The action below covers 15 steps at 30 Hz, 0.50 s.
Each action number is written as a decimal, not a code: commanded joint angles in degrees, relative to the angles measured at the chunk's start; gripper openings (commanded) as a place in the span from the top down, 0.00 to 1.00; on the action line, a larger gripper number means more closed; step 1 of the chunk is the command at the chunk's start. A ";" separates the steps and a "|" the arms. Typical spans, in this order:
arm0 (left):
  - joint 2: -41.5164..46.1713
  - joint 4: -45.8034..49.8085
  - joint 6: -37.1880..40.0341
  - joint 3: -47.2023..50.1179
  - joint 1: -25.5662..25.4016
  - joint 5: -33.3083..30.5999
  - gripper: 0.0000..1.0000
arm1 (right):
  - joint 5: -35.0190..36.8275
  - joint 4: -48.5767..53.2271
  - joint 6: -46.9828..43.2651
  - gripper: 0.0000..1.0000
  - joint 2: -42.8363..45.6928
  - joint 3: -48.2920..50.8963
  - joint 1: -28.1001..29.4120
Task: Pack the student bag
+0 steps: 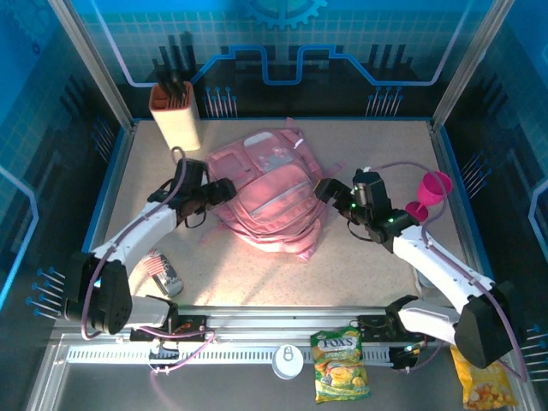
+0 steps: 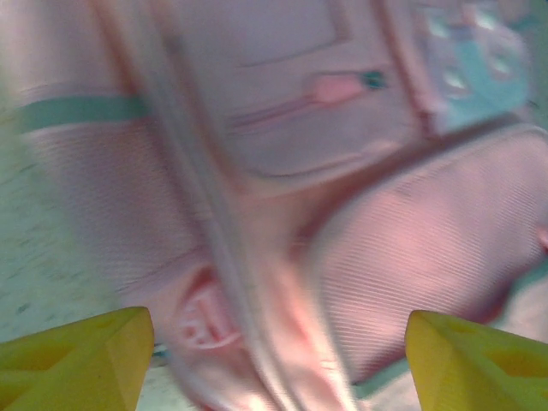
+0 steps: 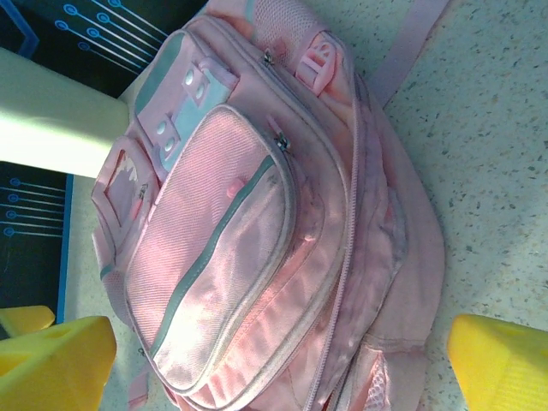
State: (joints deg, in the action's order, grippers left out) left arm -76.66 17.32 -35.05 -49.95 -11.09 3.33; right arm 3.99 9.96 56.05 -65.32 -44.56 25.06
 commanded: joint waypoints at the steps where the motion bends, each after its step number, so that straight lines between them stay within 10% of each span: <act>1: 2.30 -4.64 -9.00 5.27 4.91 2.41 0.23 | -1.56 -3.00 -0.36 0.00 -0.94 0.70 -0.36; 15: -10.45 -15.96 -12.51 6.61 12.55 13.03 0.41 | -7.37 -6.25 1.65 0.02 -5.54 0.74 0.32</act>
State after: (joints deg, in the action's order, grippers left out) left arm -85.06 3.66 -45.89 -41.15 0.97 14.48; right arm -0.62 5.72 57.14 -70.00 -44.23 25.08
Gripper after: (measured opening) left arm 0.601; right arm 0.984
